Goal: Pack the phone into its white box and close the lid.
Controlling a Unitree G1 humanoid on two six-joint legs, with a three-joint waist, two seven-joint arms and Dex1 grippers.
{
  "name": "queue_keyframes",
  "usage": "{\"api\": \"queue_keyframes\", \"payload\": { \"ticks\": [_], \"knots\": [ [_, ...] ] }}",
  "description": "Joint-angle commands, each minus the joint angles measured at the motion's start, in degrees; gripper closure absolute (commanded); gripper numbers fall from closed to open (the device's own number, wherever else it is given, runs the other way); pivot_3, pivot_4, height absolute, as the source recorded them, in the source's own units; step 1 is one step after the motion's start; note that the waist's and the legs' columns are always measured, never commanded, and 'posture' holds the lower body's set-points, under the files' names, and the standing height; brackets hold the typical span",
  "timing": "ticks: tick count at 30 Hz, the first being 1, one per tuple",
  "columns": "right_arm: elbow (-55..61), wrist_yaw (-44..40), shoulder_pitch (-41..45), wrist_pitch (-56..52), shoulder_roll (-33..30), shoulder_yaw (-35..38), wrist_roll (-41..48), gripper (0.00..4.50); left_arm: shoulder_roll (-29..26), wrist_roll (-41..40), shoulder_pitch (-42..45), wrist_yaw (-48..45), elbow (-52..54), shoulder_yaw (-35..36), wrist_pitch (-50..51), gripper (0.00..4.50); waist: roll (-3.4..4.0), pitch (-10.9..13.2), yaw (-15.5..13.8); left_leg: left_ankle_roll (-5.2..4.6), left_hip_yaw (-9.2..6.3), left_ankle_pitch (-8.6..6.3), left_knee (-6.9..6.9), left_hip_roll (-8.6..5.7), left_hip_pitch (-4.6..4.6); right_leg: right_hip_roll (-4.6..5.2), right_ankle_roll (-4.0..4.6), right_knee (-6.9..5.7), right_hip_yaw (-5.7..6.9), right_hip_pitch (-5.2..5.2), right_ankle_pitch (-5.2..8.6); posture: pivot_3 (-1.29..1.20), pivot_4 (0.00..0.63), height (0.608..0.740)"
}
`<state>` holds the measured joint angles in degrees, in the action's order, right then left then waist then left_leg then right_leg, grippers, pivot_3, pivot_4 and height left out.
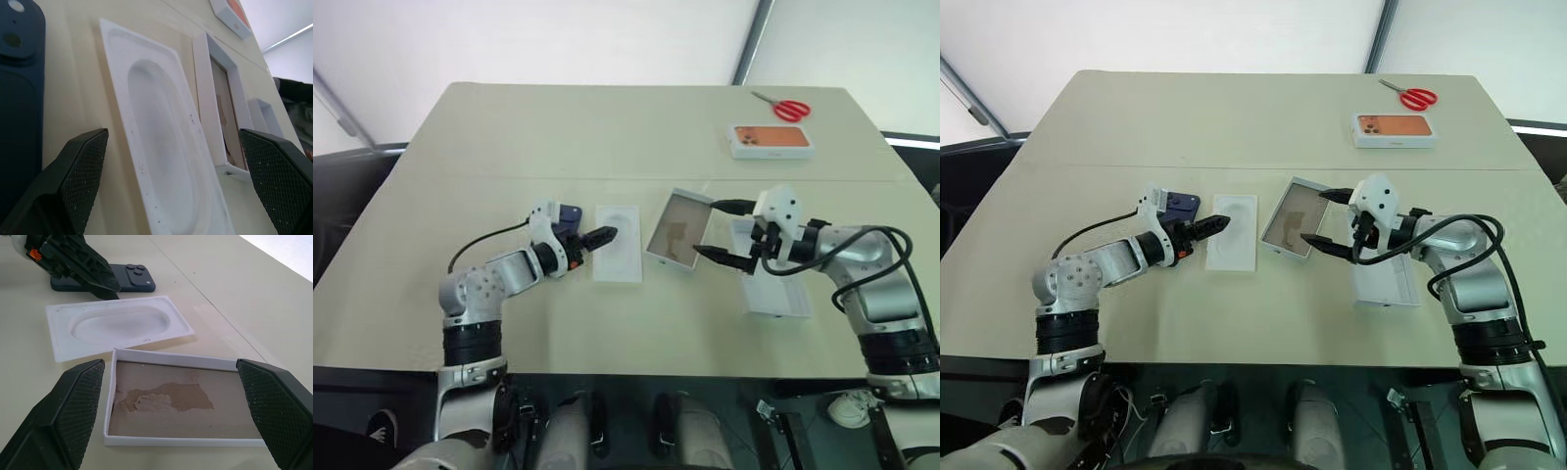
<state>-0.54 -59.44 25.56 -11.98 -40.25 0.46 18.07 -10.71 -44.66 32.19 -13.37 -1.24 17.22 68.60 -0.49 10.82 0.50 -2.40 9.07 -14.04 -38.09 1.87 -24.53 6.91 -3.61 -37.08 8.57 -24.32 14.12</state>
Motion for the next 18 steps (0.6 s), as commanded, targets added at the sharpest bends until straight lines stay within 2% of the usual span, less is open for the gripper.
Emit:
{"api": "queue_keyframes", "payload": {
  "ticks": [1, 5, 10, 13, 18],
  "knots": [
    [0.3, 0.3, 1.2, 1.3, 0.3, 0.4, -0.4, 0.00, -0.1, -0.3, 1.6, 2.7, -1.9, 2.0, 2.5, 0.01, 0.00, 0.0, 0.0, 0.00, 0.00, 0.00, 0.00, 0.00, 0.01, 0.00, 0.00, 0.00, 0.00, 0.00, 0.00, 0.00, 0.150, 0.738],
    [0.7, 0.6, 1.8, 1.2, 0.9, -0.1, -0.7, 0.00, 2.8, -1.4, 4.0, 4.6, -5.0, 3.3, 4.3, 0.01, 0.01, 0.0, -0.2, 0.01, 0.00, 0.01, 0.00, 0.00, 0.04, -0.01, 0.00, 0.00, 0.00, 0.04, 0.00, 0.00, 0.150, 0.738],
    [0.8, 0.6, 2.5, 1.1, 1.6, -0.6, -0.9, 0.00, 3.3, -0.7, 5.3, 4.6, -7.7, 2.5, 5.5, 0.01, 0.01, 0.0, -0.9, 0.02, 0.00, 0.01, -0.03, -0.02, 0.04, -0.01, 0.00, 0.00, -0.01, 0.06, 0.00, 0.00, 0.150, 0.738],
    [0.7, 0.7, 2.5, 1.3, 1.4, -0.6, -1.1, 0.00, 3.4, -0.9, 5.7, 4.9, -9.3, 3.4, 6.1, 0.87, 0.00, 0.0, -1.2, 0.02, -0.01, 0.01, -0.05, -0.02, 0.04, -0.01, 0.00, 0.00, 0.00, 0.06, 0.00, 0.00, 0.150, 0.738],
    [1.0, 1.0, 2.0, 1.4, 1.4, -0.6, -1.2, 0.00, 3.8, -1.3, 6.0, 5.2, -9.4, 4.3, 6.8, 3.38, -0.01, 0.0, -1.2, 0.02, -0.01, 0.01, -0.05, -0.02, 0.03, -0.01, 0.00, 0.00, 0.00, 0.06, 0.00, 0.00, 0.150, 0.738]
  ]
}}
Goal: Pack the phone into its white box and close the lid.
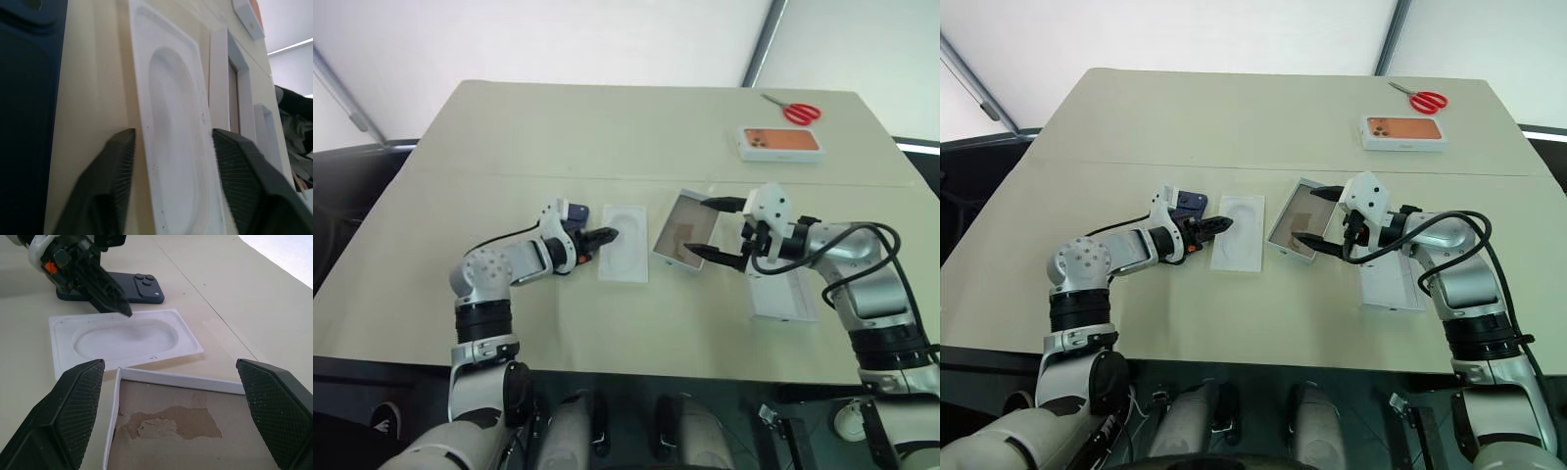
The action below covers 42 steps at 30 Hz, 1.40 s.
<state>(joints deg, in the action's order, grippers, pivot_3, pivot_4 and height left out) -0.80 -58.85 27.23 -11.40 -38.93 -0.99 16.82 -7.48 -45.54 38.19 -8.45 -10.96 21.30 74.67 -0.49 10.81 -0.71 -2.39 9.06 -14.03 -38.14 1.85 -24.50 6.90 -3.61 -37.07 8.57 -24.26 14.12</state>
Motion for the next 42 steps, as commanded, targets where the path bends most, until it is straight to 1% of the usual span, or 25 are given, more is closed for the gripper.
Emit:
{"api": "queue_keyframes", "payload": {
  "ticks": [1, 2, 9, 14, 18, 21, 23, 25, 27, 28, 29, 33, 39, 42],
  "knots": [
    [1.4, 0.5, 0.2, 0.8, 0.1, 0.8, 0.1, 0.00, 0.8, -0.6, 0.2, 0.7, 0.1, 1.0, 0.8, 3.92, 0.01, 0.0, 0.0, 0.00, 0.00, 0.00, 0.00, 0.00, 0.00, 0.00, 0.00, 0.00, 0.00, 0.00, 0.00, 0.00, 0.150, 0.738],
    [1.5, 0.5, 0.2, 0.8, 0.2, 0.8, 0.0, 0.00, 0.9, -0.8, 0.2, 0.7, 0.1, 1.3, 1.0, 4.41, 0.01, 0.0, 0.0, 0.00, 0.00, 0.00, 0.00, 0.00, 0.02, 0.00, 0.00, -0.01, 0.00, 0.02, 0.00, 0.00, 0.150, 0.738],
    [0.9, 0.6, 0.1, 1.1, 0.4, 0.7, -0.1, 0.00, 0.6, -0.5, -0.2, 1.2, 1.9, 1.9, 0.9, 4.41, 0.01, 0.0, 0.2, 0.02, -0.01, 0.01, 0.00, 0.03, 0.04, -0.02, 0.01, -0.01, 0.00, 0.02, 0.00, 0.00, 0.150, 0.738],
    [1.2, 0.5, -0.3, -1.1, 1.4, -0.1, 0.8, 0.00, 0.0, -2.7, 2.1, 2.1, 3.5, 6.7, -2.1, 4.41, -0.01, 0.0, 0.2, 0.03, 0.00, 0.01, 0.00, 0.04, 0.03, -0.02, 0.01, -0.01, -0.01, 0.00, 0.00, 0.00, 0.150, 0.738],
    [2.0, -0.1, -0.9, -4.8, 2.7, -4.5, -0.8, 0.00, -0.8, -4.9, 4.5, 3.2, 3.8, 10.7, -3.5, 4.41, -0.02, 0.0, 0.3, 0.03, -0.01, 0.01, 0.00, 0.05, 0.02, -0.02, 0.01, -0.02, -0.01, -0.01, 0.00, 0.00, 0.150, 0.738],
    [1.0, 0.2, -1.1, -5.2, 3.2, -9.2, -4.6, 0.00, -1.3, -5.5, 5.0, 3.8, 4.2, 11.2, -3.6, 4.41, -0.02, 0.0, 0.2, 0.03, -0.01, 0.01, 0.00, 0.03, 0.01, 0.00, 0.01, -0.01, -0.01, -0.01, 0.00, 0.00, 0.150, 0.738],
    [0.1, 0.4, -0.9, -5.7, 3.4, -10.5, -5.7, 0.00, -1.3, -5.5, 5.1, 4.6, 4.2, 11.4, -3.7, 4.41, -0.02, 0.0, 0.1, 0.03, 0.00, 0.01, 0.00, 0.03, 0.01, 0.00, 0.00, -0.01, -0.01, 0.00, 0.00, 0.00, 0.150, 0.738],
    [-2.1, 0.8, -0.5, -4.3, 3.7, -11.7, -7.7, 0.51, -1.2, -6.0, 5.3, 4.6, 4.5, 11.7, -4.4, 4.50, -0.04, 0.0, 0.0, 0.03, 0.00, 0.01, 0.00, 0.01, 0.01, -0.01, 0.00, -0.01, -0.01, 0.00, 0.00, 0.00, 0.150, 0.738],
    [-3.5, 0.8, -0.2, -4.9, 4.2, -12.4, -8.4, 1.31, -1.1, -6.2, 5.3, 5.1, 4.9, 11.8, -4.6, 4.50, -0.04, 0.0, 0.1, 0.03, 0.00, 0.01, -0.01, 0.00, 0.00, -0.03, 0.00, -0.02, 0.00, 0.00, 0.00, 0.00, 0.150, 0.738],
    [-3.9, 0.4, -0.2, -4.4, 4.2, -12.5, -8.6, 1.80, -1.1, -6.4, 5.2, 5.3, 5.1, 11.8, -4.6, 4.50, -0.04, 0.0, 0.1, 0.03, 0.00, 0.02, -0.01, 0.01, 0.01, -0.03, 0.00, -0.02, -0.01, 0.00, 0.00, 0.00, 0.150, 0.738],
    [-3.9, -0.1, -0.2, -3.9, 4.2, -12.4, -8.5, 2.44, -1.2, -6.4, 5.1, 5.4, 5.4, 11.5, -4.7, 4.50, -0.04, 0.0, 0.2, 0.03, 0.00, 0.02, -0.01, 0.01, 0.00, -0.04, 0.00, -0.02, 0.00, 0.00, 0.00, 0.00, 0.150, 0.738],
    [-3.8, -1.0, 0.2, -1.4, 4.3, -11.5, -8.2, 4.45, -0.8, -7.1, 4.5, 5.7, 6.1, 11.1, -4.8, 4.50, -0.05, 0.0, 0.3, 0.04, 0.00, 0.02, -0.01, 0.03, 0.01, -0.08, 0.00, -0.02, -0.01, 0.00, 0.00, 0.00, 0.150, 0.738],
    [-1.3, -3.6, -0.1, 1.0, 6.1, -11.3, -5.5, 4.49, -0.2, -7.5, 5.4, 6.1, 6.6, 10.2, -4.9, 4.50, -0.06, 0.0, 0.3, 0.04, 0.00, 0.02, -0.01, 0.03, 0.01, -0.10, 0.00, -0.02, -0.01, 0.00, 0.00, 0.00, 0.150, 0.738],
    [-1.0, -3.9, -0.9, 3.3, 6.1, -13.1, -7.9, 4.49, 0.0, -8.0, 5.7, 6.4, 6.6, 10.0, -4.5, 4.50, -0.06, 0.0, 0.3, 0.04, 0.00, 0.02, -0.01, 0.03, 0.01, -0.10, 0.00, -0.02, -0.01, 0.00, 0.00, 0.00, 0.150, 0.738]
  ]
}}
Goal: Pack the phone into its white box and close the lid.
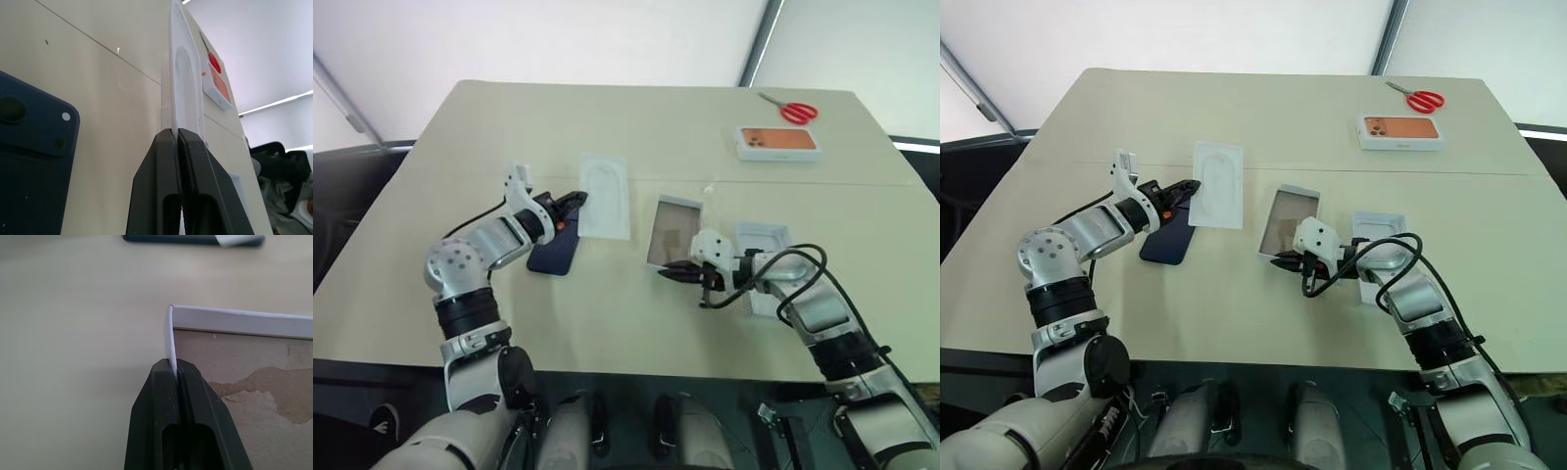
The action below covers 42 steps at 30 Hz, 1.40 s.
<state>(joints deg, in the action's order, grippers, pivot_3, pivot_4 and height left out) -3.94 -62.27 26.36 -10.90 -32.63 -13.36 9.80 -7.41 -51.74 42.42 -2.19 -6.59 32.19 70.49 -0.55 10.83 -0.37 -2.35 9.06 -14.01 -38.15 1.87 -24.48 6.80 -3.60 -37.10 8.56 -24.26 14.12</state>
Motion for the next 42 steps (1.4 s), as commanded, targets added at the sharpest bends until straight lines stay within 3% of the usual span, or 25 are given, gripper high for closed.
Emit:
{"api": "queue_keyframes", "payload": {
  "ticks": [1, 5, 9, 12, 16, 20, 24, 34, 37, 41, 42],
  "knots": [
    [1.8, -0.4, -0.2, 3.7, 0.0, -1.1, -1.7, 4.49, -0.1, -1.7, 1.4, 0.2, 2.4, -1.2, -0.1, 4.50, 0.00, 0.0, -0.1, 0.00, 0.00, 0.00, 0.00, 0.00, 0.00, 0.00, 0.00, 0.00, 0.00, 0.00, 0.00, 0.00, 0.150, 0.738],
    [1.3, -1.4, -0.5, 3.6, 0.7, -2.3, -1.4, 4.49, 0.7, -2.5, 0.8, 1.2, 2.9, -1.2, 0.2, 4.50, -0.01, 0.0, -0.1, 0.00, 0.00, 0.00, 0.00, -0.01, 0.00, 0.00, 0.00, 0.00, 0.00, 0.00, 0.00, 0.00, 0.150, 0.738],
    [1.1, -2.2, -1.1, 7.6, 0.2, -2.9, -2.9, 3.10, 1.4, -3.3, 0.3, 2.0, 3.5, -1.5, 0.2, 4.50, -0.01, 0.0, -0.1, 0.00, 0.00, 0.00, 0.00, 0.00, 0.00, 0.00, 0.00, 0.00, 0.00, 0.01, 0.00, 0.00, 0.150, 0.738],
    [1.1, -0.5, -0.2, 5.5, 0.4, -0.7, -1.9, 1.55, 2.2, -3.2, 0.1, 2.3, 3.6, -2.3, 0.2, 4.50, -0.01, 0.0, -0.1, 0.00, 0.00, 0.00, 0.00, 0.00, 0.00, 0.00, 0.00, -0.01, 0.00, 0.00, 0.00, 0.00, 0.150, 0.738],
    [3.9, -1.6, 0.8, -2.1, -1.8, 8.3, 7.9, 1.55, 4.1, -3.3, -1.2, 2.6, 5.1, -4.4, 1.4, 4.50, -0.01, 0.0, -0.3, 0.00, 0.00, 0.00, -0.02, -0.03, -0.01, 0.01, 0.00, 0.00, 0.00, 0.01, 0.00, 0.00, 0.150, 0.738],
    [3.2, -4.1, -2.2, -3.8, -7.9, 14.1, 10.6, 1.55, 6.1, -3.9, -2.8, 3.1, 6.4, -5.8, 2.0, 4.50, -0.04, 0.0, -0.4, -0.01, -0.02, 0.00, -0.04, -0.04, -0.01, 0.02, 0.00, 0.02, 0.01, 0.06, 0.00, 0.00, 0.150, 0.738],
    [-0.1, -3.7, -3.5, -0.8, -11.5, 16.5, 8.7, 1.55, 8.5, -3.5, -3.5, 4.3, 6.4, -7.5, 2.0, 4.50, -0.05, 0.0, -0.1, -0.01, -0.03, -0.01, -0.03, 0.01, 0.01, 0.03, 0.00, 0.01, 0.01, 0.05, 0.00, 0.00, 0.150, 0.738],
    [-2.3, -0.6, -2.0, 2.9, -9.2, 14.8, 6.6, 1.55, 10.6, -1.5, -4.2, 5.8, 4.5, -10.3, 1.3, 4.50, -0.05, 0.0, -0.3, 0.00, -0.02, 0.01, -0.04, 0.01, 0.02, 0.00, 0.00, 0.00, -0.02, 0.04, 0.00, 0.00, 0.150, 0.738],
    [-3.1, -0.6, -1.8, 3.8, -9.0, 14.5, 5.9, 1.49, 10.3, -1.7, -4.0, 5.4, 4.9, -10.5, 1.2, 3.57, -0.06, 0.0, -0.4, -0.01, -0.02, 0.01, -0.05, -0.02, 0.00, 0.01, 0.00, 0.00, -0.01, 0.04, 0.00, 0.00, 0.150, 0.738],
    [-4.4, 0.1, -0.4, 4.4, -7.6, 13.8, 5.3, 1.49, 9.6, -2.3, -3.0, 4.7, 5.3, -10.8, 1.3, 1.58, -0.06, 0.0, -0.3, -0.01, -0.03, 0.01, -0.06, 0.00, 0.01, 0.01, 0.00, 0.00, -0.01, 0.04, 0.00, 0.00, 0.150, 0.738],
    [-4.7, 0.3, 0.0, 4.5, -7.3, 13.6, 5.1, 1.49, 9.5, -2.7, -2.7, 4.8, 5.4, -10.6, 1.6, 1.58, -0.05, 0.0, -0.2, 0.00, -0.02, 0.01, -0.06, 0.01, 0.01, 0.01, 0.00, 0.00, -0.01, 0.04, 0.00, 0.00, 0.150, 0.738]
  ]
}}
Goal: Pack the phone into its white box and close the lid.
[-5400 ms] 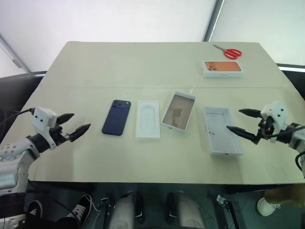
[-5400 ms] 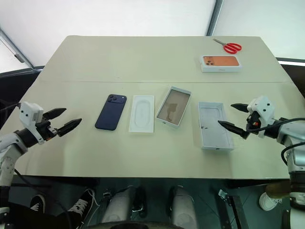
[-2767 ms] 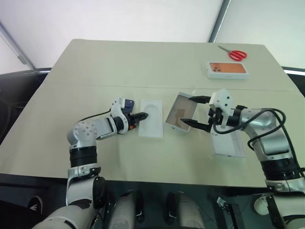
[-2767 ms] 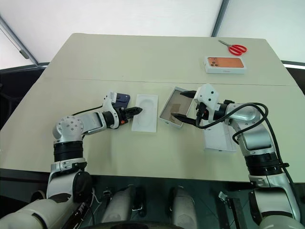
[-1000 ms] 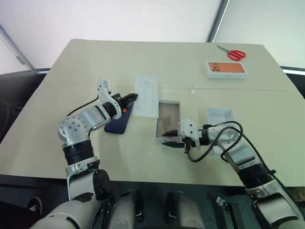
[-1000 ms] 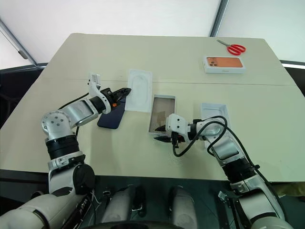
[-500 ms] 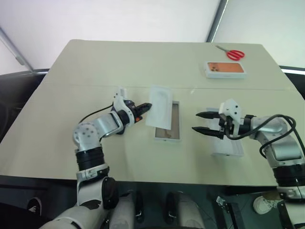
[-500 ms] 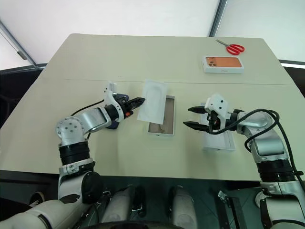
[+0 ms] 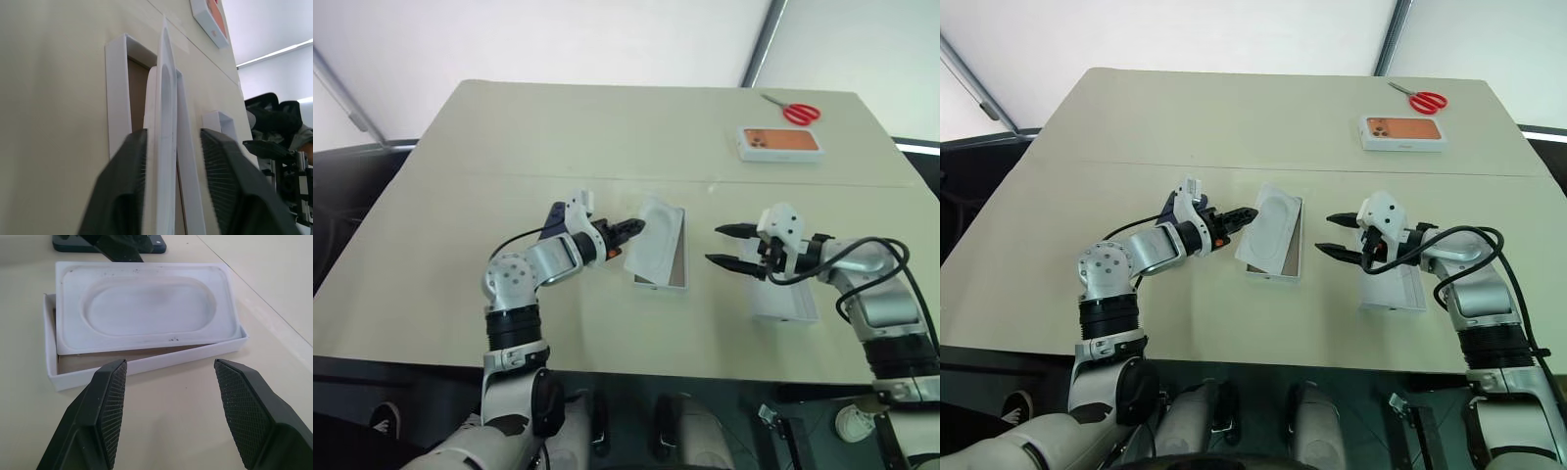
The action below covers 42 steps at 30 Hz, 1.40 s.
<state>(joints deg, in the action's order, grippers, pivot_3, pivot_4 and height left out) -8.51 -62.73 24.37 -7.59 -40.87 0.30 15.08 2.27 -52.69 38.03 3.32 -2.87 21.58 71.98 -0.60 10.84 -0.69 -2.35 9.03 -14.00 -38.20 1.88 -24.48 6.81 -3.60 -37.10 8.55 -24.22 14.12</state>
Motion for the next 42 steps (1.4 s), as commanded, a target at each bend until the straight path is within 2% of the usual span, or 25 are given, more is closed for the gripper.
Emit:
{"api": "queue_keyframes", "payload": {
  "ticks": [1, 8, 10, 14, 24, 30, 33, 37, 38, 42],
  "knots": [
    [-0.4, 0.7, 2.4, 1.4, 1.3, -0.3, -0.4, 1.49, -0.4, -1.6, 1.8, -0.7, 1.9, -0.3, 0.5, 1.58, 0.00, 0.0, 0.1, 0.00, 0.00, 0.00, 0.00, 0.01, 0.00, -0.01, 0.00, 0.00, 0.00, 0.00, 0.00, 0.00, 0.150, 0.738],
    [-3.4, 4.4, 8.0, -0.1, 5.7, -0.4, -0.5, 1.49, -6.4, -2.1, 1.1, -5.8, 6.9, -4.4, 3.4, 1.58, 0.01, 0.0, 0.2, 0.01, 0.00, 0.01, 0.00, 0.00, 0.00, -0.03, 0.00, -0.02, 0.00, 0.00, 0.00, 0.00, 0.150, 0.738],
    [-3.0, 5.3, 8.3, -0.6, 7.2, -1.0, -0.7, 1.49, -9.0, -0.3, 0.6, -8.1, 8.4, -6.5, 2.2, 1.58, 0.02, 0.0, 0.2, 0.01, 0.00, 0.01, 0.01, 0.01, 0.00, -0.03, 0.00, -0.02, 0.00, -0.01, 0.00, 0.00, 0.150, 0.738],
    [0.2, 6.1, 7.2, -2.8, 9.7, -2.9, -0.5, 1.49, -12.2, 1.3, 0.3, -10.1, 7.4, -6.5, -0.3, 1.58, 0.03, 0.0, 0.1, 0.02, 0.01, 0.01, 0.01, -0.01, 0.00, -0.02, 0.00, -0.03, 0.00, -0.01, 0.00, 0.00, 0.150, 0.738],
    [0.4, 6.4, 8.0, -3.0, 9.0, -2.8, -0.8, 1.49, -9.1, 1.2, -2.2, -11.2, 6.4, -8.7, 0.4, 1.58, 0.03, 0.0, 0.2, 0.02, 0.00, 0.01, 0.01, -0.01, -0.01, -0.01, 0.00, -0.04, 0.00, -0.01, 0.00, 0.00, 0.150, 0.738],
    [1.2, 6.9, 7.0, -2.7, 9.1, -2.8, -1.0, 1.49, -9.5, 3.6, -2.4, -12.9, 5.3, -11.3, -0.7, 1.58, 0.03, 0.0, 0.3, 0.02, 0.01, 0.01, 0.01, -0.01, 0.00, -0.01, 0.00, -0.03, 0.00, -0.01, 0.00, 0.00, 0.150, 0.738],
    [1.7, 7.3, 6.6, -2.6, 9.0, -2.7, -1.1, 1.49, -9.6, 4.9, -3.0, -13.1, 4.6, -11.8, -1.3, 2.34, 0.03, 0.0, 0.3, 0.02, 0.01, 0.01, 0.01, -0.01, 0.00, -0.01, 0.00, -0.03, 0.00, -0.01, 0.00, 0.00, 0.150, 0.738],
    [2.0, 7.5, 6.1, -2.5, 8.7, -2.5, -1.1, 1.49, -8.3, 4.5, -3.9, -12.9, 4.9, -11.1, -0.6, 4.30, 0.03, 0.0, 0.2, 0.02, 0.00, 0.01, 0.01, 0.00, -0.01, 0.01, 0.00, -0.03, 0.00, -0.02, 0.00, 0.00, 0.150, 0.738],
    [2.0, 7.5, 6.1, -2.5, 8.6, -2.5, -1.1, 1.49, -8.0, 4.5, -4.1, -12.6, 4.8, -11.0, -0.5, 4.42, 0.03, 0.0, 0.1, 0.02, 0.00, 0.01, 0.01, 0.00, -0.01, 0.01, 0.00, -0.03, 0.00, -0.02, 0.00, 0.00, 0.150, 0.738],
    [1.8, 7.7, 6.3, -2.1, 8.6, -2.6, -1.3, 1.49, -7.1, 4.1, -4.2, -12.3, 4.6, -9.8, 0.2, 4.42, 0.03, 0.0, 0.2, 0.01, 0.00, 0.01, 0.01, -0.01, -0.01, 0.02, 0.00, -0.02, 0.00, -0.02, 0.00, 0.00, 0.150, 0.738]
  ]
}}
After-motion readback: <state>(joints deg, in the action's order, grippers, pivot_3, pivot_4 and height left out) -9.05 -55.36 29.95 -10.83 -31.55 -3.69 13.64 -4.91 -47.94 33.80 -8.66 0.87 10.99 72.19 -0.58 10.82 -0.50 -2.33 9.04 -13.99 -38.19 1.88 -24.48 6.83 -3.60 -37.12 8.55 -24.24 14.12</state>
